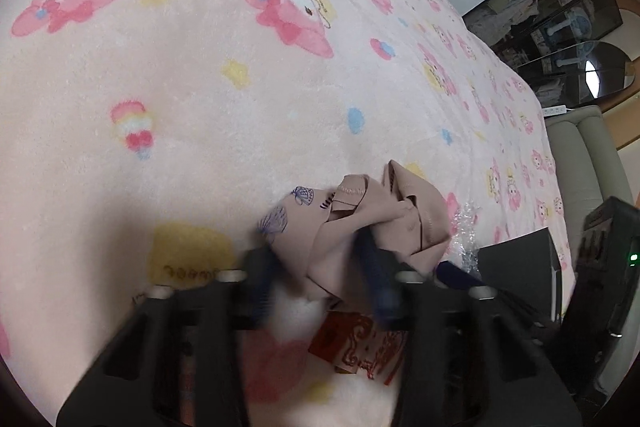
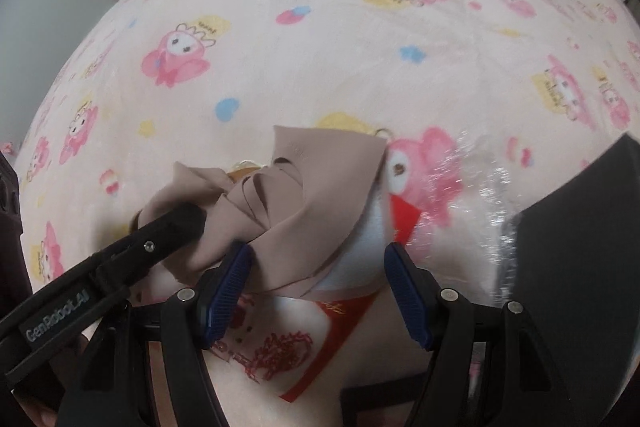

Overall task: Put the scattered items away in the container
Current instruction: 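Grasp the beige cloth with the left tool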

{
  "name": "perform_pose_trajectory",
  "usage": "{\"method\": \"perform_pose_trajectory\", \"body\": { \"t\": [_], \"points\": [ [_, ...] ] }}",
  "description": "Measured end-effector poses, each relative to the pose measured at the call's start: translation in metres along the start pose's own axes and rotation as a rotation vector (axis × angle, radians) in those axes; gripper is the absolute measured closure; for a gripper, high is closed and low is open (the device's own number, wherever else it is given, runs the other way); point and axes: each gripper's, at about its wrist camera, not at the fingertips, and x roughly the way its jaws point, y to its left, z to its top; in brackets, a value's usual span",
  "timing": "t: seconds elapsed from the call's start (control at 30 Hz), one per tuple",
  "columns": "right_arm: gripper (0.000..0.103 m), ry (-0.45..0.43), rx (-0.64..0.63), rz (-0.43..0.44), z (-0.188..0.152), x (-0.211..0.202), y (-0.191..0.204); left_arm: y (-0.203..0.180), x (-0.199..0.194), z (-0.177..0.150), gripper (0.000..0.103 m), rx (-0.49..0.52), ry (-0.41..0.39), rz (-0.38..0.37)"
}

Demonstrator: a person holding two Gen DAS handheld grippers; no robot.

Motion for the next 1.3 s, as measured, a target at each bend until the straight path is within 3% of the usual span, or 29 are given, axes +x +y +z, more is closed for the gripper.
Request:
{"method": "perform_pose_trajectory", "body": {
  "t": [0.07,0.13,0.23,0.47,0.67,1.07,1.3],
  "points": [
    [0.043,0.000,0.008,0.044,-0.002,-0.002,0.000,-0.003,-0.006,-0.002,0.093,0.006,0.000,-0.014],
    [0.061,0.002,0.005,0.085,-0.005,-0.009,0.002,-0.011,-0.016,-0.008,0.096,0.034,-0.002,-0.013],
    [0.069,0.003,0.006,0.137,-0.010,-0.022,0.004,-0.026,-0.038,-0.022,0.097,0.073,-0.009,-0.037],
    [0.069,-0.058,-0.005,0.191,-0.050,-0.091,0.000,-0.075,-0.100,-0.069,0.097,0.156,-0.047,-0.080],
    [0.069,-0.109,-0.014,0.203,-0.106,-0.154,-0.034,-0.131,-0.131,-0.129,0.098,0.241,-0.013,-0.143],
    [0.066,-0.148,0.080,0.103,-0.218,-0.234,-0.158,-0.251,-0.098,-0.254,0.098,0.424,0.141,-0.229],
    [0.057,-0.152,0.204,0.004,-0.263,-0.250,-0.240,-0.297,-0.056,-0.297,0.098,0.512,0.234,-0.175]
  ]
}}
